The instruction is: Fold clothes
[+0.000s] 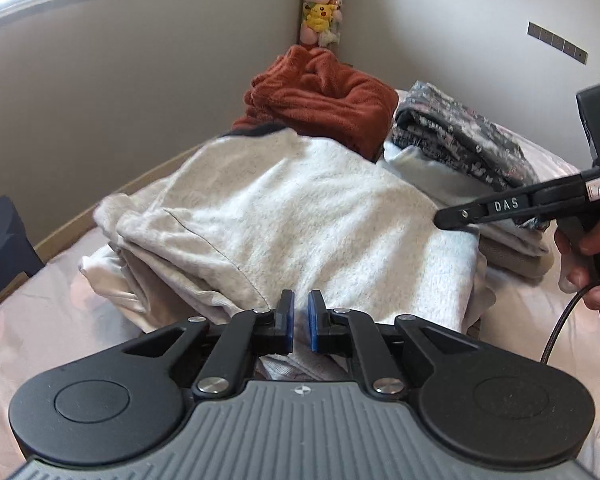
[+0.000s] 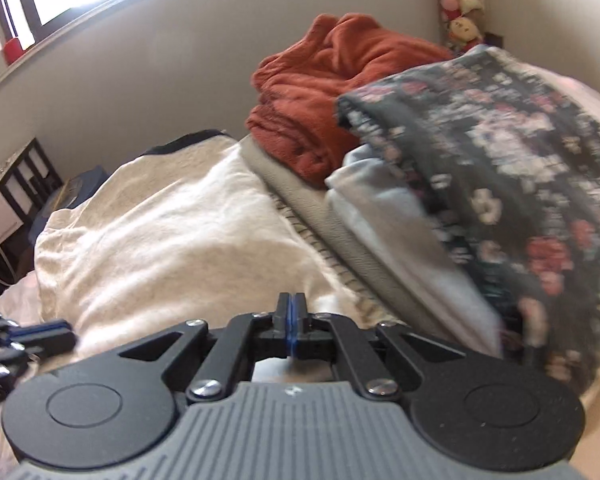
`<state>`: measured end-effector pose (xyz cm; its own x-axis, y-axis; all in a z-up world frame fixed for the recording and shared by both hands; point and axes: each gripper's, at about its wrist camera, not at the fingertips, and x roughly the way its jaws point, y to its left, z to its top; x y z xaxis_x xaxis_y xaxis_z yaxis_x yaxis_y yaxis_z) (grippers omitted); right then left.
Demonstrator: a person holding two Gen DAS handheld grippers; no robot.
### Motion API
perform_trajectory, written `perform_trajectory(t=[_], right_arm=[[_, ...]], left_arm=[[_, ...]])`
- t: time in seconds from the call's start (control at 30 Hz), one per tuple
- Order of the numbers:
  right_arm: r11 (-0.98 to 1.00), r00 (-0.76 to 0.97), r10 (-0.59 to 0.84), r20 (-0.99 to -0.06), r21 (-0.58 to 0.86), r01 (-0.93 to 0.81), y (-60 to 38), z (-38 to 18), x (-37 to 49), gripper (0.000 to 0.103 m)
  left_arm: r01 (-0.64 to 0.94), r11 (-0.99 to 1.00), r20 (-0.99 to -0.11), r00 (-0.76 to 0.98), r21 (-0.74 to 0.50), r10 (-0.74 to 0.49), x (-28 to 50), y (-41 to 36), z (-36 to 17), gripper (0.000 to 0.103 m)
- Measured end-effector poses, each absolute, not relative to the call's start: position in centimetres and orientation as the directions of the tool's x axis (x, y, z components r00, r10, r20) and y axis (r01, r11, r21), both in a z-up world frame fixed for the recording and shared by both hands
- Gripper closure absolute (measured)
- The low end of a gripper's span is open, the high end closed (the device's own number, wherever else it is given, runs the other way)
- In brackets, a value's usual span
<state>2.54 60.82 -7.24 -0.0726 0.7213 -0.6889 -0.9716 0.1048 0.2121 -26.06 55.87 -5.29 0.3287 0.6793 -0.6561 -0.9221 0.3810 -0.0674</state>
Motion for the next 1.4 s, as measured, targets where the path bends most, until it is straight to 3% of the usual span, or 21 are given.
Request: perform_trajectory(t=[0.07,0.17,0.27,0.53,0.6,0.7,0.77,0.83,0.9,1.03,1.23,1.4], right_arm=[[0.115,-0.066,0.734,-0.676,0.219,-0.969,60.0,-6.6,2.8,0.095],[0.117,-0.077,0.753,-0.654,0.248,-0.962,59.0,-6.2,3.0,0.095],[0.119,-0.063,0.729,-0.682,0.216,-0.969,58.7,-7.3,2.5,0.095],[0.190,-0.038,0.696,-0.717,0.236,-0.953,56.4,-7.8,2.2,0.092],[0.195,-0.026,0.708,-0.706,0.231,-0.953,55.3,-6.6,1.9,0.089],[0.215,0.001,0.734,-0.680,0.230,-0.949,53.3,-4.2,1.2,0.070],[0.217,0.010,0.757,-0.653,0.236,-0.947,51.9,-2.5,0.4,0.064],[0.214,0.013,0.783,-0.622,0.250,-0.944,50.4,-0.7,-0.8,0.056],[0.213,0.017,0.807,-0.590,0.264,-0.941,49.1,1.0,-2.3,0.046],[0.195,0.026,0.851,-0.524,0.270,-0.943,46.0,4.0,-5.6,0.035],[0.246,0.101,0.873,-0.476,0.252,-0.936,42.4,5.6,-10.5,0.030],[0.311,0.151,0.870,-0.470,0.282,-0.908,40.0,4.3,-12.9,0.028]], left_arm=[[-0.917,0.391,-0.635,0.346,-0.075,0.690,-26.1,55.0,-4.4,0.095],[-0.894,0.434,-0.615,0.404,-0.109,0.677,-25.4,53.6,-3.9,0.095],[-0.900,0.429,-0.656,0.373,-0.082,0.657,-24.3,53.2,-5.2,0.095],[-0.906,0.404,-0.609,0.393,-0.129,0.688,-24.6,50.8,-3.3,0.094],[-0.907,0.398,-0.597,0.398,-0.141,0.696,-24.7,50.2,-2.8,0.087],[-0.908,0.389,-0.579,0.404,-0.159,0.708,-24.8,49.3,-2.1,0.081],[-0.908,0.383,-0.567,0.408,-0.171,0.715,-24.9,48.7,-1.7,0.072],[-0.909,0.376,-0.553,0.410,-0.180,0.725,-25.0,48.1,-1.1,0.056],[-0.915,0.366,-0.528,0.399,-0.172,0.750,-25.3,47.1,-0.1,0.055],[-0.925,0.344,-0.479,0.378,-0.161,0.792,-26.2,45.2,1.8,0.041],[-0.945,0.290,-0.450,0.327,-0.150,0.831,-27.7,43.0,3.0,0.028],[-0.963,0.247,-0.452,0.267,-0.104,0.851,-28.6,41.4,2.0,0.027]])
